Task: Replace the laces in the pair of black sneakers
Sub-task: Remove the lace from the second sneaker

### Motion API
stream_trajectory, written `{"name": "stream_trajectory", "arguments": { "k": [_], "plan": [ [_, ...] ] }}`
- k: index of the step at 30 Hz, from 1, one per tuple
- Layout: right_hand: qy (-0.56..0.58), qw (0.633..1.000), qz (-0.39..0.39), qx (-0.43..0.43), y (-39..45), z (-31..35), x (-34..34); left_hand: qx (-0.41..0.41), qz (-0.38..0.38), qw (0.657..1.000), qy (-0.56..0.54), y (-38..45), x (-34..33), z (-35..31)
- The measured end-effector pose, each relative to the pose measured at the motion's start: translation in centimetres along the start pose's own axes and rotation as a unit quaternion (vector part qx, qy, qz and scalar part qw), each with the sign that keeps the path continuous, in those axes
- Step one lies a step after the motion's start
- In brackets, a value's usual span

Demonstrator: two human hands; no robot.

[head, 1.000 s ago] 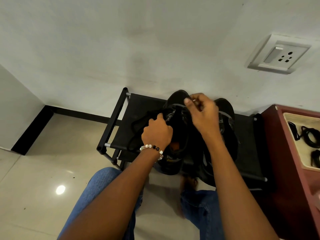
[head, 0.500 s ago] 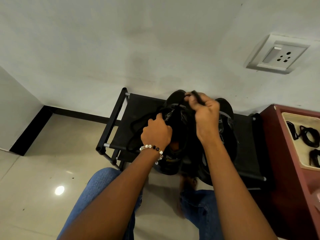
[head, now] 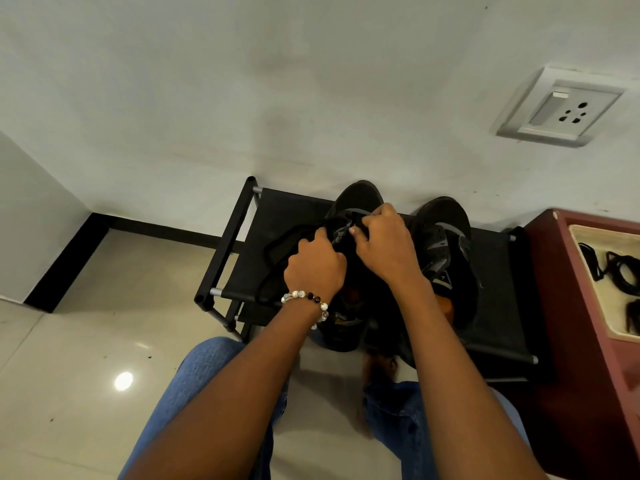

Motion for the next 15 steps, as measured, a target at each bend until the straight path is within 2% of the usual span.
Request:
{"name": "stream_trajectory", "arguments": {
  "k": [3,5,6,7,9,13,14,15],
  "plan": [
    [-0.004,1.000,-0.023,0.000,0.0,0.2,0.3,-0.002,-0.002,1.000,-0.001,0.0,0.1,0.0],
    [0.106,0.992,-0.057,-0.043,-0.1,-0.6,1.2,0.001,-0.003,1.000,-0.003,-0.1,0.1,0.1],
    [0.210,0.971,-0.078,-0.083,-0.3,-1.3,1.7,0.002,-0.003,1.000,-0.003,-0.1,0.1,0.1],
    [0.338,0.929,-0.091,-0.122,-0.5,-2.0,1.9,0.002,-0.003,1.000,-0.002,-0.1,0.2,0.1],
    [0.543,0.817,-0.104,-0.162,-0.8,-2.9,2.3,0.000,-0.005,1.000,0.001,-0.1,0.2,-0.1],
    [0.699,0.689,-0.076,-0.175,-1.5,-2.0,1.6,0.001,-0.006,1.000,0.007,-0.3,0.3,-0.2],
    [0.707,0.678,-0.073,-0.185,-1.5,-1.9,1.2,0.002,-0.005,1.000,0.007,-0.3,0.3,-0.2],
    [0.693,0.691,-0.075,-0.192,-1.4,-1.9,1.0,0.002,-0.003,1.000,0.006,-0.3,0.3,-0.2]
  ]
}}
Point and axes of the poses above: each hand's wrist, its own y-axis towards the middle knuckle, its own x-axis out of the back of the hand, z = x × y, the point moved 9 cm from there along y, towards the middle knuckle, and after that the axes turned 1 degree about y, right-handed, at the moved point
